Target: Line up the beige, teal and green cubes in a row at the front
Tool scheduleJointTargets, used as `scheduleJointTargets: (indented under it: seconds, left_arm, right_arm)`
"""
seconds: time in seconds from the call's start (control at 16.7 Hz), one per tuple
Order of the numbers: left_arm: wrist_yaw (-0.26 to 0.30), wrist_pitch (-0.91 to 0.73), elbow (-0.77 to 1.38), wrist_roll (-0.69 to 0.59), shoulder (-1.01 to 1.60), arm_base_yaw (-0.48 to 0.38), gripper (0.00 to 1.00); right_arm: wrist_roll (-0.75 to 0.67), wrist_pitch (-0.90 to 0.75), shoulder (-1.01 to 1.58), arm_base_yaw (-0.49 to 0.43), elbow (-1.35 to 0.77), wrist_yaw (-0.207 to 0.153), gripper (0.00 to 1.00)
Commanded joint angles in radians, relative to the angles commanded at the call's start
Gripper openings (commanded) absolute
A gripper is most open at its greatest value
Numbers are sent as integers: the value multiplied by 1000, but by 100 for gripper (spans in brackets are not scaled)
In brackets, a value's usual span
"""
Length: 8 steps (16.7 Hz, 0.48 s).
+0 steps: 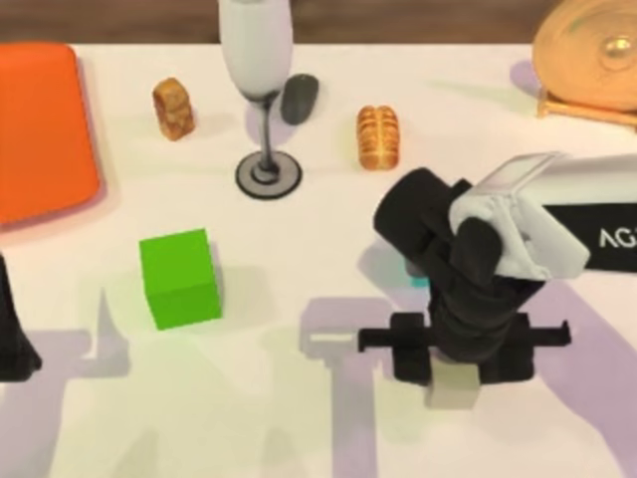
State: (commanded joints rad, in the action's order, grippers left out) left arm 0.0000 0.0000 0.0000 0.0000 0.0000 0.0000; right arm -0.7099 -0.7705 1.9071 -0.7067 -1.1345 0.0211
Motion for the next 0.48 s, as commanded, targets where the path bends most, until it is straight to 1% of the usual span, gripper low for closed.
scheduleJointTargets:
  seconds: [0.48]
  left_arm:
    - [0,0,0,0,0,0,100]
  right_arm:
    - [0,0,0,0,0,0,98]
